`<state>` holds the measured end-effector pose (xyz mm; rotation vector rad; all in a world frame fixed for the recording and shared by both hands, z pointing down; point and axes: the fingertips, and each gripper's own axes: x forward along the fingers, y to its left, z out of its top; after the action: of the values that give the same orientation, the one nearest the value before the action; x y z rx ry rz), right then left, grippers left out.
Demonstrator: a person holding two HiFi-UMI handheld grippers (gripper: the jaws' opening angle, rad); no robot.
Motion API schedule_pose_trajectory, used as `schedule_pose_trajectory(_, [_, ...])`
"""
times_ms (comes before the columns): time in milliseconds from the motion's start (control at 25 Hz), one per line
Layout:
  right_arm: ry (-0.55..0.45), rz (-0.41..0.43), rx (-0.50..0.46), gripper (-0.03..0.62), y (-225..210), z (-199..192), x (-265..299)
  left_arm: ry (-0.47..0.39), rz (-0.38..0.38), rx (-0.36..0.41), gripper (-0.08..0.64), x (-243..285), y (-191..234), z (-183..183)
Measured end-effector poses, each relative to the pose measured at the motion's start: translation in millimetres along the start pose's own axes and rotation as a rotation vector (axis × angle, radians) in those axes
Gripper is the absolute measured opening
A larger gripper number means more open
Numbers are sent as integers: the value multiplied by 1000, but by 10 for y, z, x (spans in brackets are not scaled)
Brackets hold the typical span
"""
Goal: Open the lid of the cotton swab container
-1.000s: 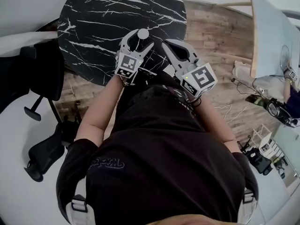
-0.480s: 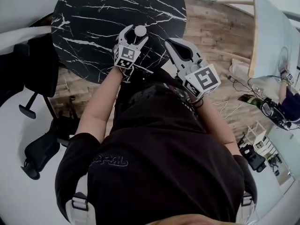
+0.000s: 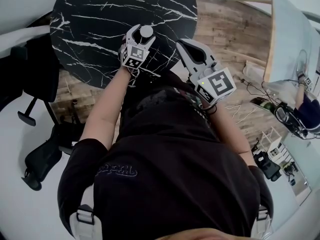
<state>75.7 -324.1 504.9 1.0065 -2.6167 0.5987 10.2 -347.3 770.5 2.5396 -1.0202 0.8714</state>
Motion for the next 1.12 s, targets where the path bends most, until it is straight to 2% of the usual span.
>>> schedule_pose_trajectory(280, [11,8,7,23,-21,-22,7,28,22,-19,337,91,32,-91])
schedule_pose_trajectory(600, [12,12,12,23,-34,-61,15,48,32,-5,337,155,55,-180])
schedule_pose_trajectory(1120, [16,15,17,23,-24,-100,-12,64,20,6,311,168,45,-256])
